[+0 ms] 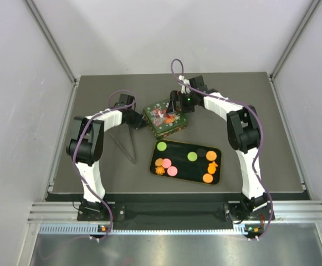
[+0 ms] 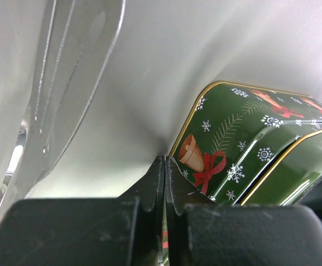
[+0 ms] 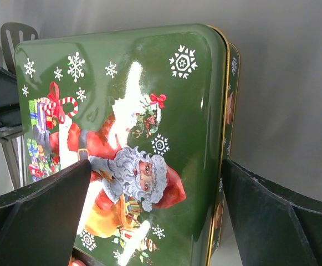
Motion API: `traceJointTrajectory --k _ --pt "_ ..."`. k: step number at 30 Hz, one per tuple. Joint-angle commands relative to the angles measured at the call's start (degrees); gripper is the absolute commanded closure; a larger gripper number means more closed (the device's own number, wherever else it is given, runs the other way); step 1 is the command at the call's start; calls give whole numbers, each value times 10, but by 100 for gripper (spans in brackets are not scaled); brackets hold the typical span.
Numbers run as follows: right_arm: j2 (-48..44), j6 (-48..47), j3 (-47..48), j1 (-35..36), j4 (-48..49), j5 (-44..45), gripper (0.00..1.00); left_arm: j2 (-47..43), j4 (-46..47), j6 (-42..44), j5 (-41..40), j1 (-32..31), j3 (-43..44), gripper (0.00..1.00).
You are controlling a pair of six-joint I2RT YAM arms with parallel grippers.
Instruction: Pack the cookies
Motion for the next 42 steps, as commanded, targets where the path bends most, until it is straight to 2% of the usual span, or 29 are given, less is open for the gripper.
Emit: traceJointTrajectory --k 1,24,31,42 --pt "-31 -3 20 47 -16 -28 1 1 41 -19 29 -14 13 100" --pt "-84 -5 21 60 -51 24 0 -9 48 -23 37 -22 9 100" --pt "-60 -5 38 58 -77 53 0 -15 55 -13 49 -23 3 100" --pt "-79 -2 21 40 -83 69 0 -25 65 -7 58 -23 -10 100"
